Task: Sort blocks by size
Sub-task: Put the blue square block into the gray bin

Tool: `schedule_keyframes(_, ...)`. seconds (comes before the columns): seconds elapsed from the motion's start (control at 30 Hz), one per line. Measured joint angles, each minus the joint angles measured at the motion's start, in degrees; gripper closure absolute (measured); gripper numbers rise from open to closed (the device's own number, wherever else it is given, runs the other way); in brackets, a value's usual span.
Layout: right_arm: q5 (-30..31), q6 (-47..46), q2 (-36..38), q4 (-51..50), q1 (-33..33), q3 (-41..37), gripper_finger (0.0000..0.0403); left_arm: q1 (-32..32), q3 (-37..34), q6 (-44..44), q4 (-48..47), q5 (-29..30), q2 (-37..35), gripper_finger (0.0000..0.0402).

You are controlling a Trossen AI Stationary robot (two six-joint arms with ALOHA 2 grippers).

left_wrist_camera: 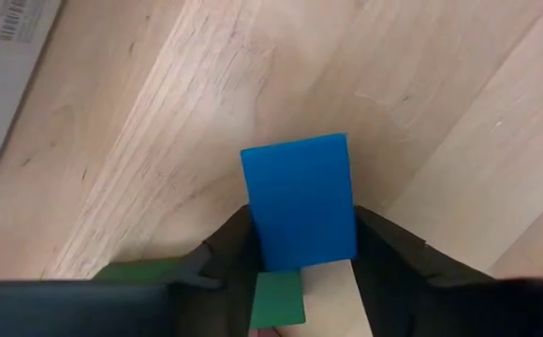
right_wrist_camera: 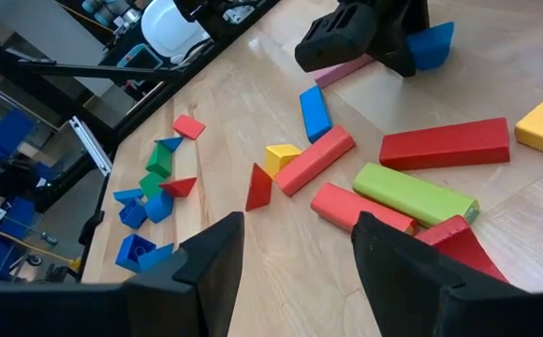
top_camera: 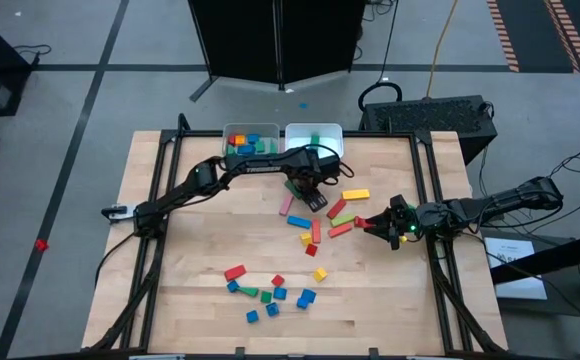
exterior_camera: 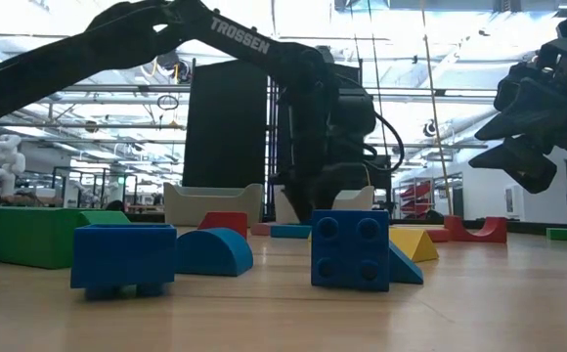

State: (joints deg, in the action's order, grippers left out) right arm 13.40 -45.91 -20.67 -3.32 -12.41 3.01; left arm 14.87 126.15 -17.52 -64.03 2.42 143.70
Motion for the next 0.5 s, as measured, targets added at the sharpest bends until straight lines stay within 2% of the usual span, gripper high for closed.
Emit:
schedule_keyframes(0.1,0.0,-0.2,0.0,0.0,0.0,0.0,0.0209,-0.1,0.0,0.0,-0.1,-0.3,-0.1,0.0276)
schedule_keyframes(0.3,0.0,-0.4,0.0,0.0,0.0,0.0,0.0209,-1.4,1.6,-0.1,-0.5,-1.3,-0.7,0.0277)
schedule_keyframes(0.43,0.1,-0.6,0.0,0.0,0.0,0.0,0.0209,-2.1,2.3,0.0,-2.6,-2.0,-5.1,0.0277)
schedule_keyframes(0.5,0.1,-0.7,0.0,0.0,0.0,0.0,0.0209,-1.7,2.4,0.9,-4.8,-0.3,-7.8,0.0277)
